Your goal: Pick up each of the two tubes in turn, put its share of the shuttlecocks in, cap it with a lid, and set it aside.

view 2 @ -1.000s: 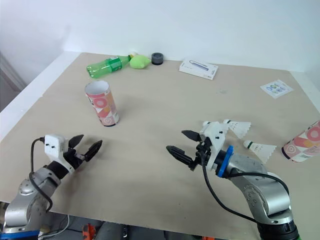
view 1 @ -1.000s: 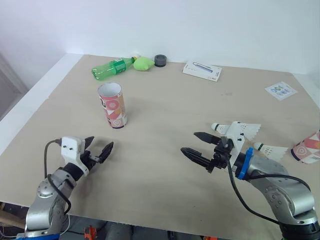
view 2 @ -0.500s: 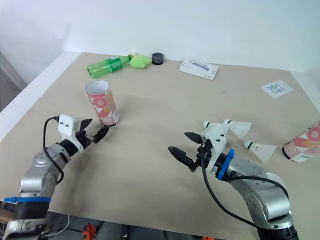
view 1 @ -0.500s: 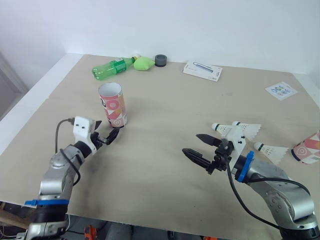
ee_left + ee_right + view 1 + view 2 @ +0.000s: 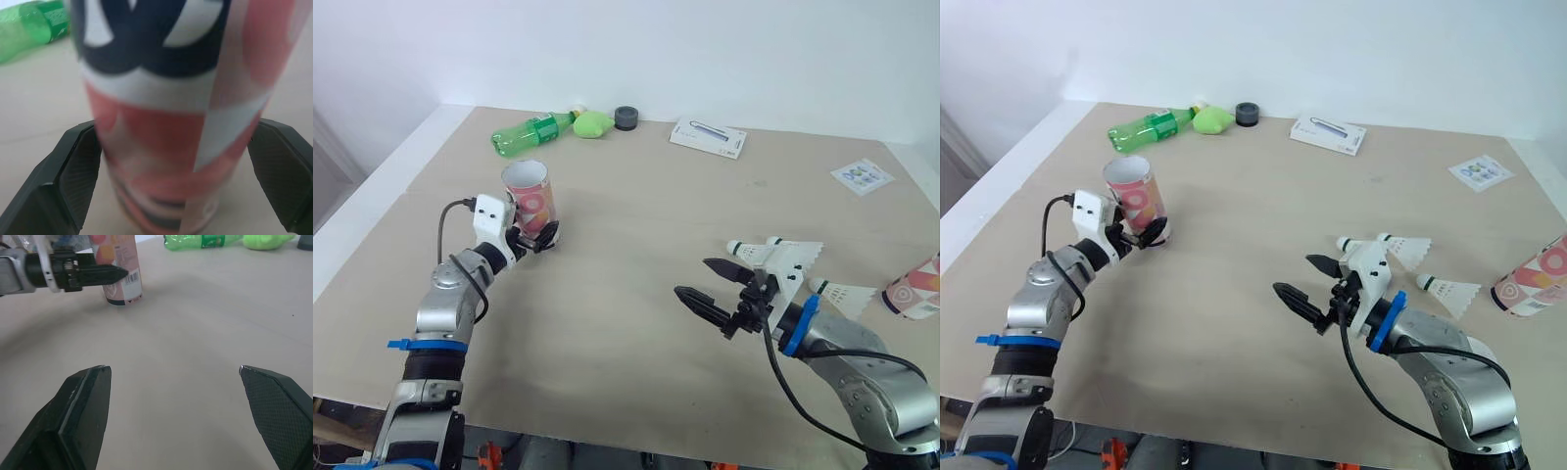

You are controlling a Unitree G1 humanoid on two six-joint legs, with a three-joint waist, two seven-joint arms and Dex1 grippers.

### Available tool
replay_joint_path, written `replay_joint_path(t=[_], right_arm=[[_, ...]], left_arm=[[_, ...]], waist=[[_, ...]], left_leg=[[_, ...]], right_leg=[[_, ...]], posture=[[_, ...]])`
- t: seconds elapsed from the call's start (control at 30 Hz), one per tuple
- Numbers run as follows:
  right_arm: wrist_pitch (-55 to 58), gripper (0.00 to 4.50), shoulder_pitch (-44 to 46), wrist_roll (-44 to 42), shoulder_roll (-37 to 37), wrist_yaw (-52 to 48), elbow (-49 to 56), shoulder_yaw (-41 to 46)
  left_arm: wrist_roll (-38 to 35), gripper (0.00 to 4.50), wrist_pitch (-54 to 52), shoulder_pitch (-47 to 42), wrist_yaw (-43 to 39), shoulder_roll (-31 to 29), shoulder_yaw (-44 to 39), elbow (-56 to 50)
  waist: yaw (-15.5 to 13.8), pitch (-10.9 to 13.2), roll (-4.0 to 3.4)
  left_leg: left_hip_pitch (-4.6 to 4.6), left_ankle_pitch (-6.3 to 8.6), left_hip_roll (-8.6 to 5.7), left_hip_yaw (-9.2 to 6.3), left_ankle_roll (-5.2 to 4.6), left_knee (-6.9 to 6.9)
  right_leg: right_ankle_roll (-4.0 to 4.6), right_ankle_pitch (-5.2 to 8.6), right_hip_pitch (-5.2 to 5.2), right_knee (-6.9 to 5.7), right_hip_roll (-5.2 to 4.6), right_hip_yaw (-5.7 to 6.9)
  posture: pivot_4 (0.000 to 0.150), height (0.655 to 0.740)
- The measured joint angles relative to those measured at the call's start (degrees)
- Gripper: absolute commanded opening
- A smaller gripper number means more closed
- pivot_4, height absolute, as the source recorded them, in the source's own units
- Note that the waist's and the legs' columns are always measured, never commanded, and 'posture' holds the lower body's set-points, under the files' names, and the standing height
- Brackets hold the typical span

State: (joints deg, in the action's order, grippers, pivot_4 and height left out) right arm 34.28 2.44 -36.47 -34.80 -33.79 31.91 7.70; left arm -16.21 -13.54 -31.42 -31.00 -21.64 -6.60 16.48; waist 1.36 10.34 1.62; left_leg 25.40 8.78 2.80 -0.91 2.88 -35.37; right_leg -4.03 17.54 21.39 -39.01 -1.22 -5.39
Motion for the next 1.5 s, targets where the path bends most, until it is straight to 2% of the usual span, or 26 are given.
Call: replay_joint_path(t=[0.2, 0.27, 0.9, 0.93, 1.0, 1.23, 1.33, 1.5], right_arm=[[0.2, 4.47, 0.12, -0.29, 0.01, 0.52, 0.32, 0.0], [0.28, 4.5, 0.11, -0.29, 0.01, 0.8, 0.36, 0.0], [0.42, 4.5, 0.32, -0.34, -0.29, 1.23, 0.34, 0.02], [0.42, 4.5, 0.32, -0.34, -0.3, 1.23, 0.34, 0.02], [0.45, 4.5, 0.32, -0.34, -0.47, 1.24, 0.34, 0.05], [0.48, 4.5, 0.32, -0.37, -0.49, 1.25, 0.34, 0.5], [0.49, 4.5, 0.31, -0.41, -0.91, 1.19, 0.34, 1.74], [1.35, 4.5, -0.5, -3.58, -2.93, -0.07, 0.38, 8.04]], left_arm=[[0.58, 4.5, 1.51, -2.33, -0.82, 0.21, 0.06, 3.18], [0.6, 3.96, 1.9, -2.45, -0.78, 0.43, 0.03, 3.88], [0.75, 3.94, 2.01, -1.49, -0.8, 0.66, 0.27, 1.56], [0.75, 3.61, 2.01, -1.49, -0.8, 0.66, 0.27, 1.56], [0.84, 3.34, 1.99, -1.49, -0.59, 0.66, 0.17, 1.6], [0.88, 3.34, 1.87, -1.38, -1.02, 0.62, 0.16, 1.6], [1.19, 3.34, 1.88, -1.42, -2.54, 0.1, 1.09, 1.59], [4.75, 3.34, 3.71, -4.65, -14.26, -5.81, 9.05, -0.26]], waist=[[0.0, 0.0, 0.0], [0.0, 0.0, 0.0], [0.0, 0.0, 0.0], [0.0, 0.0, 0.0], [0.0, 0.0, 0.0], [0.0, 0.0, 0.0], [0.0, 0.0, 0.0], [-0.04, 0.01, 0.0]], left_leg=[[0.0, 0.0, -0.01, 0.0, 0.0, 0.0], [0.0, 0.0, -0.01, -0.01, 0.0, 0.0], [0.01, 0.0, -0.01, -0.03, 0.01, -0.01], [0.01, 0.0, -0.01, -0.02, 0.01, -0.01], [0.01, 0.0, -0.01, -0.02, 0.01, -0.01], [0.01, 0.0, -0.01, -0.02, 0.01, -0.01], [0.01, 0.0, -0.02, -0.02, 0.01, -0.01], [0.03, -0.01, -0.04, -0.04, 0.01, -0.01]], right_leg=[[0.01, -0.01, 0.0, 0.0, -0.01, -0.01], [0.01, -0.01, -0.01, 0.0, -0.01, 0.01], [0.06, -0.05, -0.02, 0.0, -0.01, 0.01], [0.06, -0.05, -0.02, 0.0, -0.01, 0.01], [0.06, -0.05, -0.02, 0.0, -0.01, 0.01], [0.07, -0.05, -0.02, 0.0, -0.01, 0.02], [0.07, -0.05, -0.02, 0.0, -0.01, 0.01], [0.22, -0.14, -0.04, 0.0, -0.04, 0.05]], posture=[[0.15, 0.7203], [0.15, 0.7203], [0.15, 0.7203], [0.15, 0.7203], [0.15, 0.7203], [0.15, 0.7203], [0.15, 0.7203], [0.15, 0.7203]])
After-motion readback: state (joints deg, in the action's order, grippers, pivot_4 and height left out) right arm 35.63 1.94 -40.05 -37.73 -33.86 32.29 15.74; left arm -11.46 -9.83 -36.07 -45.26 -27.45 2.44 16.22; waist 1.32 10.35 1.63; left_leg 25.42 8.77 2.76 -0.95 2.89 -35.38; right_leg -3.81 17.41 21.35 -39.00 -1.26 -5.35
